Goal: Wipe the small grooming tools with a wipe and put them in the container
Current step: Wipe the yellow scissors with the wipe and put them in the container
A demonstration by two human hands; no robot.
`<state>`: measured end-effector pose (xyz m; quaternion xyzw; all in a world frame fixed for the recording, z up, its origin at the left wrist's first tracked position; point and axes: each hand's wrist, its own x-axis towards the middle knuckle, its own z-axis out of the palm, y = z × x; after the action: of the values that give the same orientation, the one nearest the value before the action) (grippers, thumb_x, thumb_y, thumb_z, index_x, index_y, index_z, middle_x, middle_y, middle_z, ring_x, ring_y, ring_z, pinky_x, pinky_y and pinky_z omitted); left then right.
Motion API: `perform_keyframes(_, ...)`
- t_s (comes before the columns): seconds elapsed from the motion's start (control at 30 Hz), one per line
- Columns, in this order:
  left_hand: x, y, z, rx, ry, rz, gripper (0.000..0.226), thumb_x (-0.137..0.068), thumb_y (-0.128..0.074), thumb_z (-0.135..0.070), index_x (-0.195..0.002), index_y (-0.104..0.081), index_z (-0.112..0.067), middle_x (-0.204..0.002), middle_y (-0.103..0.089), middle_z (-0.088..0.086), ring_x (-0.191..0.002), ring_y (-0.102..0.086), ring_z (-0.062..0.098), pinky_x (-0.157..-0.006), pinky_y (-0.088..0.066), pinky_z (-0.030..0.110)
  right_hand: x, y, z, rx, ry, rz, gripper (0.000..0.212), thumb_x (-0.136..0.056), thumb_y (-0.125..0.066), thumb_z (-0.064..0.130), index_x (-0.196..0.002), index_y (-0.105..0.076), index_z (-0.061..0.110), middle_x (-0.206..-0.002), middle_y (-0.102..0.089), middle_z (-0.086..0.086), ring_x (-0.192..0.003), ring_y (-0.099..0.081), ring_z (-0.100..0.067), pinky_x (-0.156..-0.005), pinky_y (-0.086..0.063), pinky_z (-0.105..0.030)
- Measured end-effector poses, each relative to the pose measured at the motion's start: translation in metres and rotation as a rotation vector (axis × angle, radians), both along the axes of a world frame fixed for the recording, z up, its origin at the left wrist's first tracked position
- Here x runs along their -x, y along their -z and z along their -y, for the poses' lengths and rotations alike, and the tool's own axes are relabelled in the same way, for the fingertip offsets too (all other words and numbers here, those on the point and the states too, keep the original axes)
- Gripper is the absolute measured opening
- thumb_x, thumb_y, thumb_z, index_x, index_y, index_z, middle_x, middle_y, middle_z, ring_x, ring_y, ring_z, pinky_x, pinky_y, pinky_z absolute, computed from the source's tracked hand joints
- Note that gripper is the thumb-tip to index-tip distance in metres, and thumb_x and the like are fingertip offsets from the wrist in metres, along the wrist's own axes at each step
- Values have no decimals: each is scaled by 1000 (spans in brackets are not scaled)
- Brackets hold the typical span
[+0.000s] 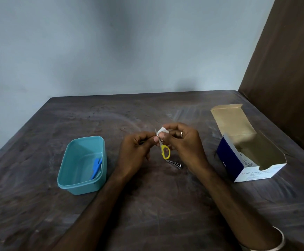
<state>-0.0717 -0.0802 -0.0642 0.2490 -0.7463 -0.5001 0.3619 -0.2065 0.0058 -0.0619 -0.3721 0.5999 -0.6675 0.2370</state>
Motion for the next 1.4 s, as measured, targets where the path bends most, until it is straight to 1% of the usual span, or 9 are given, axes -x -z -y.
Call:
perform_keyframes(0.1,0,1,2,7,-8,2,17,-93,-63,-9,-89,-78,-15,-75,-76,3,-45,-53,20,-47,-47,37,-3,1,1,-5,-1,9,2,-88,-73,11,-89,-75,11,-76,-76,-12,-66,-72,-20,-58,-59,-33)
perform_keyframes(0.23,0,1,1,5,-7,-20,19,-93,-63,-6,-87,-78,-17,-73,-75,-3,-44,-52,19,-45,-47,36,-2,-1,0,-19,4,14,5,-89,-72,12,-89,-75,8,-75,-75,-12,-65,-71,-20,-59,-59,-35)
perform_keyframes(0.37,-1,2,3,8,-7,-10,14,-92,-64,-7,-91,-78,-7,-74,-76,5,-45,-53,22,-44,-46,33,-3,-3,-3,-15,-56,39,6,-85,-74,5,-90,-75,9,-72,-76,-5,-65,-72,-15,-58,-59,-32)
perform_keyframes(0.43,-1,2,2,0,-11,-17,15,-92,-64,-7,-88,-78,-9,-73,-75,5,-44,-53,20,-44,-46,31,-3,-2,-2,-9,-46,56,3,-87,-73,7,-87,-75,10,-72,-75,-8,-63,-71,-18,-58,-59,-32)
perform_keyframes(0.57,0,1,2,-3,-15,-18,15,-92,-64,-6,-87,-78,-11,-74,-76,3,-45,-54,22,-44,-48,38,-2,1,0,-13,-16,37,7,-90,-70,14,-87,-75,12,-75,-76,-12,-66,-72,-23,-61,-59,-37)
perform_keyframes(0.77,-2,1,1,-11,9,-25,16,-92,-64,-6,-89,-78,-12,-73,-76,-1,-44,-53,15,-44,-47,30,0,1,0,-14,-61,89,5,-83,-76,9,-88,-76,8,-79,-76,-15,-68,-72,-24,-61,-58,-37)
perform_keyframes(0.93,-1,1,1,-33,0,-35,22,-92,-64,-6,-82,-76,-21,-70,-74,-6,-44,-53,15,-46,-48,37,1,5,2,-20,-24,82,7,-90,-70,16,-90,-76,12,-78,-76,-14,-68,-73,-26,-63,-59,-37)
perform_keyframes(1.03,-2,1,2,-41,5,-37,21,-91,-64,-5,-83,-77,-18,-70,-74,-4,-44,-52,17,-45,-48,39,1,3,1,-15,-44,78,3,-87,-73,11,-88,-75,10,-77,-76,-14,-66,-72,-23,-59,-58,-33)
perform_keyframes(1.4,-2,1,2,-38,1,-27,21,-91,-64,-5,-80,-76,-18,-66,-71,-9,-42,-50,12,-45,-47,30,-1,2,1,-19,-28,89,3,-88,-72,11,-87,-75,10,-75,-76,-13,-64,-71,-22,-62,-58,-37)
